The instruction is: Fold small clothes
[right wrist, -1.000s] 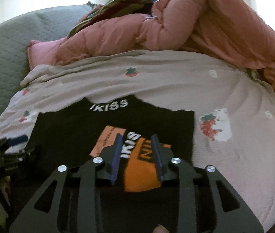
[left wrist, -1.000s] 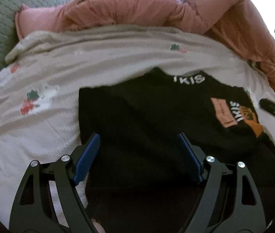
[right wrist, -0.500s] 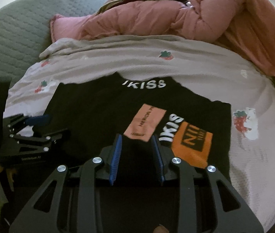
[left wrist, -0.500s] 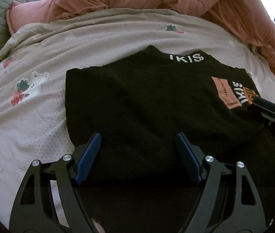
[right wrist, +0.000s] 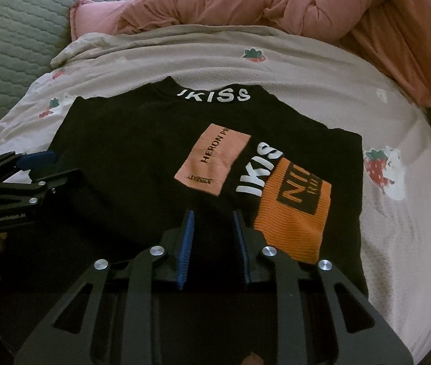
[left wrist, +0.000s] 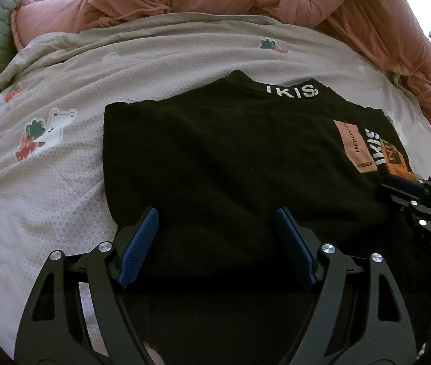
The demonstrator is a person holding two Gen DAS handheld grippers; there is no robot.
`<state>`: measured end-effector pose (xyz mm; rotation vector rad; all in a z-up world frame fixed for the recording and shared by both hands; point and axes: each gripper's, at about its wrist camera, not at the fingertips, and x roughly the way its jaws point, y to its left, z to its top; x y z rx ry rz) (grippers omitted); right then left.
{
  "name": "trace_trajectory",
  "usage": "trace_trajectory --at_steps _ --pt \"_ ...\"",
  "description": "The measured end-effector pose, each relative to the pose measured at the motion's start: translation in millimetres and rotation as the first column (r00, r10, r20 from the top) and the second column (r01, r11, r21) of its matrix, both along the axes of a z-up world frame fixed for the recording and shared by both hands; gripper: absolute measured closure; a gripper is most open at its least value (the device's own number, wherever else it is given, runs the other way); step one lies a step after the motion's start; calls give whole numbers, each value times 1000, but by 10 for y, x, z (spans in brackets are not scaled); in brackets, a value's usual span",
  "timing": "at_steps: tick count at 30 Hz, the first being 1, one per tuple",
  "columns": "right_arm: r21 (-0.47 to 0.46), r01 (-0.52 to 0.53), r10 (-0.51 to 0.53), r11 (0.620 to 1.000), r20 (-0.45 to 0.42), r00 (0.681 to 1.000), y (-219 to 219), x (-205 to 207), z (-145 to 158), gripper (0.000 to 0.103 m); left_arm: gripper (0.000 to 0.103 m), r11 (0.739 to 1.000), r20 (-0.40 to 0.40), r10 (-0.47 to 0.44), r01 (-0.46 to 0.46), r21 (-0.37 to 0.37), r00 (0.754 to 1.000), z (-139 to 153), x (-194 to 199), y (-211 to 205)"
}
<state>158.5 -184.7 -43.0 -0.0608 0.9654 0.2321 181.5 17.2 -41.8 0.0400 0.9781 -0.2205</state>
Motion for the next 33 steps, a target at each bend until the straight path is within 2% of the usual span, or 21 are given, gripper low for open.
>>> trace_trajectory --at_steps 17,22,30,33 --pt "33 7 -8 999 20 1000 -5 -120 126 75 31 1000 22 12 -11 -23 1000 108 -109 36" --pt "45 3 -4 999 24 1000 15 -154 168 71 31 998 38 26 -24 -60 999 197 -162 94" --pt "47 2 -4 999 34 999 46 -198 209 67 31 997 57 34 -30 -77 998 293 -243 130" --pt "47 8 -10 999 41 999 51 -209 232 62 31 996 68 37 -32 -79 997 338 -266 142"
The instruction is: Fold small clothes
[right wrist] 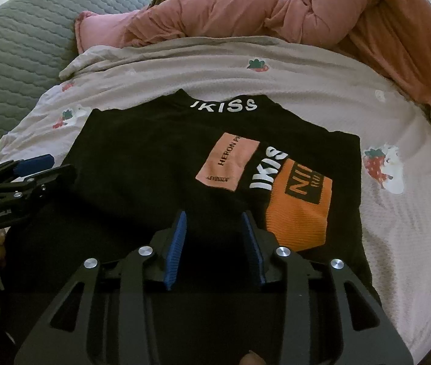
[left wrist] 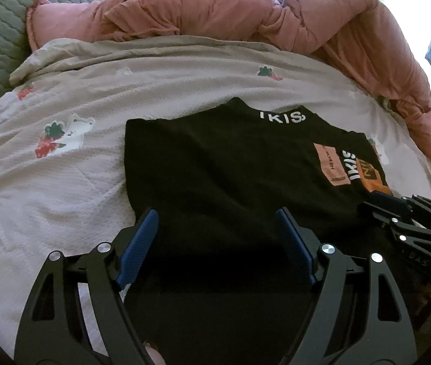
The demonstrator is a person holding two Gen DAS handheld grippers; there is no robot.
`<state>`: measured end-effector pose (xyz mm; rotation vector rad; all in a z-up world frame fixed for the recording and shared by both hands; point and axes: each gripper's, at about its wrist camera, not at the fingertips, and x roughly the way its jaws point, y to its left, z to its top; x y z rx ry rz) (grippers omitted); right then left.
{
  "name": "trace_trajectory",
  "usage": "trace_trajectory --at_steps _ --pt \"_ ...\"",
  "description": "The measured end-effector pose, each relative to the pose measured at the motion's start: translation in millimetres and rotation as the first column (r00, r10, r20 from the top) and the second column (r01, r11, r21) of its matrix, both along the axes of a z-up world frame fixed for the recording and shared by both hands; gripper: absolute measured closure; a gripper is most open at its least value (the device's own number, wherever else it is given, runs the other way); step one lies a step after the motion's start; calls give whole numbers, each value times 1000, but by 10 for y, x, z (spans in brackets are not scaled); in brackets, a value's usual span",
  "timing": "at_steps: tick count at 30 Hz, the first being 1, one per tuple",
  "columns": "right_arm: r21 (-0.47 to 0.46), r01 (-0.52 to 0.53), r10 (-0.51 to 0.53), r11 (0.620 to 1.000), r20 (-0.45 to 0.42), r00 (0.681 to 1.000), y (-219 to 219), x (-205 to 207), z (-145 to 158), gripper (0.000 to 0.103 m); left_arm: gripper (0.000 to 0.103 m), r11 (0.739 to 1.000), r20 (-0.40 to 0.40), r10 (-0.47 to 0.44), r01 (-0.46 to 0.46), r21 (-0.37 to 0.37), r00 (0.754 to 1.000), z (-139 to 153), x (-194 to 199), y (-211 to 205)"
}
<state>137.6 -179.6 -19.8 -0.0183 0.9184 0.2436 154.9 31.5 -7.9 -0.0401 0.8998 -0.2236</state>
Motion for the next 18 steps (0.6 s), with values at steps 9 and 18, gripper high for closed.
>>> trace_trajectory --at_steps 9,18 --pt "5 16 -16 1000 22 1000 -56 -47 76 52 27 1000 36 12 -12 5 999 138 -100 13" --pt "27 45 -47 999 48 998 -172 -102 172 36 15 1000 62 21 -22 18 998 210 -150 -9"
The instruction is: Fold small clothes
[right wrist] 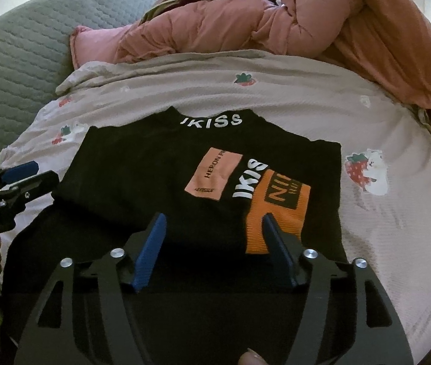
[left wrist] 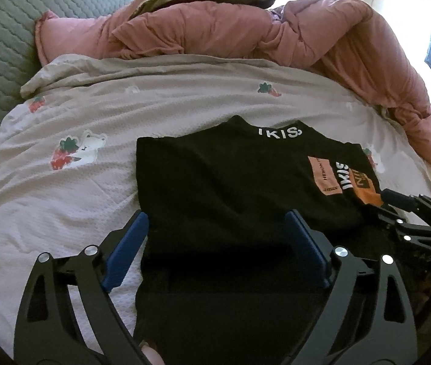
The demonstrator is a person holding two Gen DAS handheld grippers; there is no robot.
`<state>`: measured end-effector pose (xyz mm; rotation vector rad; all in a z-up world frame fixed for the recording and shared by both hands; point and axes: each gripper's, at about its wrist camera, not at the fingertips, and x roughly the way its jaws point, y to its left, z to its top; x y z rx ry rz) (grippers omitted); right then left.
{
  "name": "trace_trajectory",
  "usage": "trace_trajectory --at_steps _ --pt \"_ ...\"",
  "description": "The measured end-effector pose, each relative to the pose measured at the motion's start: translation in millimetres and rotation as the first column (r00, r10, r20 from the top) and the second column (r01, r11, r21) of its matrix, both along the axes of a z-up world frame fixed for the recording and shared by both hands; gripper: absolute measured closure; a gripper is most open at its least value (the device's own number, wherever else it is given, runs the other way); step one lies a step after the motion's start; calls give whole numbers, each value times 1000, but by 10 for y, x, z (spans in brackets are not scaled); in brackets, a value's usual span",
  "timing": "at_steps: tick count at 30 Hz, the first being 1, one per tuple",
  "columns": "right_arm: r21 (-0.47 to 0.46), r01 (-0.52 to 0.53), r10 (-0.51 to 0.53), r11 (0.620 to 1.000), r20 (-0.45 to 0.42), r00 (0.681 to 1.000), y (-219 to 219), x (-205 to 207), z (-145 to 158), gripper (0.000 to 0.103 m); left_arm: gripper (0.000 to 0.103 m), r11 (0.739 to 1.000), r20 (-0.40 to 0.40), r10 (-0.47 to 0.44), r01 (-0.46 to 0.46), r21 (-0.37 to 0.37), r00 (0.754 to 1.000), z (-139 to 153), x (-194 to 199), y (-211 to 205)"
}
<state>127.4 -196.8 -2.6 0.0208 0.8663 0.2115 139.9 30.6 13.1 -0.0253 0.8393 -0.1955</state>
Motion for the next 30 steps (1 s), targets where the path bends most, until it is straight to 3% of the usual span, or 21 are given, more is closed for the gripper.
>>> trace_trajectory --at_steps 9,30 --pt "11 42 -42 999 40 998 -113 -84 105 14 10 1000 25 6 -7 16 1000 64 -72 -28" --pt "47 50 -55 998 113 992 -300 -298 385 14 10 999 55 31 -32 11 998 247 -396 51"
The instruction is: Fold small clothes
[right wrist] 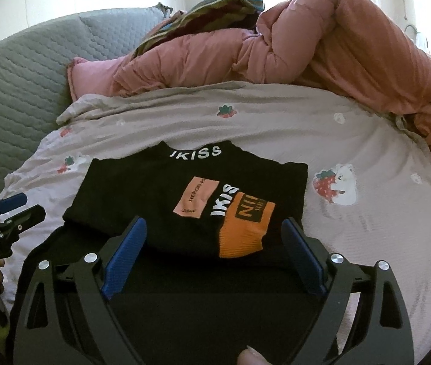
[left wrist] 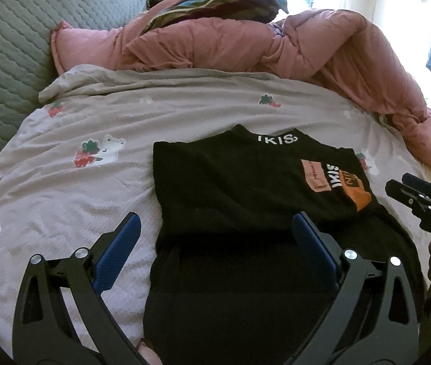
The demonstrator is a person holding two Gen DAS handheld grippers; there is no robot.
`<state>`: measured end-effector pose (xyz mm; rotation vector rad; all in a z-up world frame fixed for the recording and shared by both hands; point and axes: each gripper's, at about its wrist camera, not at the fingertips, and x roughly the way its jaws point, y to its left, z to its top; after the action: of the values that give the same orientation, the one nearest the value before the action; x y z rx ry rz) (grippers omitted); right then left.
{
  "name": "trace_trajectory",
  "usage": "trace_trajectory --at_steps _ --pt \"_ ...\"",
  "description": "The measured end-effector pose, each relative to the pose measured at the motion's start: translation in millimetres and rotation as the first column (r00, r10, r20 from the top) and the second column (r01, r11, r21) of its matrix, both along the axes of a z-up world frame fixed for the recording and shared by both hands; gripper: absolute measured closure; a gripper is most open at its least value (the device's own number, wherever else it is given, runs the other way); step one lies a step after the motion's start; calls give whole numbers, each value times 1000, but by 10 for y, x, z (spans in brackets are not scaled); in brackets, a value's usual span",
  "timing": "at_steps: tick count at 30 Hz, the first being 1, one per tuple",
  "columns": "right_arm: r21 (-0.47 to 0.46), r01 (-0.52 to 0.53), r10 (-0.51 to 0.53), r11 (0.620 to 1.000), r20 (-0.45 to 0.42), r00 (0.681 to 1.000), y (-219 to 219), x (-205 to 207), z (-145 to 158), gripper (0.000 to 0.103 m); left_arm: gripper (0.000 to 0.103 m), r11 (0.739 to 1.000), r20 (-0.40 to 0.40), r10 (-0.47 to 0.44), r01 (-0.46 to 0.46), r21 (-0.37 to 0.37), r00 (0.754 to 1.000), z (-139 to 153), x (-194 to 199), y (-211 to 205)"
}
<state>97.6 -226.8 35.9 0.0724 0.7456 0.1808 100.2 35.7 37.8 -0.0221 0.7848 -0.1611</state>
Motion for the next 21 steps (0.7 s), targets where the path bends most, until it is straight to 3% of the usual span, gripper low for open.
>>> trace_trajectory --at_steps 21 --pt "1 -21 21 1000 63 998 -221 -380 232 13 10 999 7 30 -30 24 1000 136 -406 153"
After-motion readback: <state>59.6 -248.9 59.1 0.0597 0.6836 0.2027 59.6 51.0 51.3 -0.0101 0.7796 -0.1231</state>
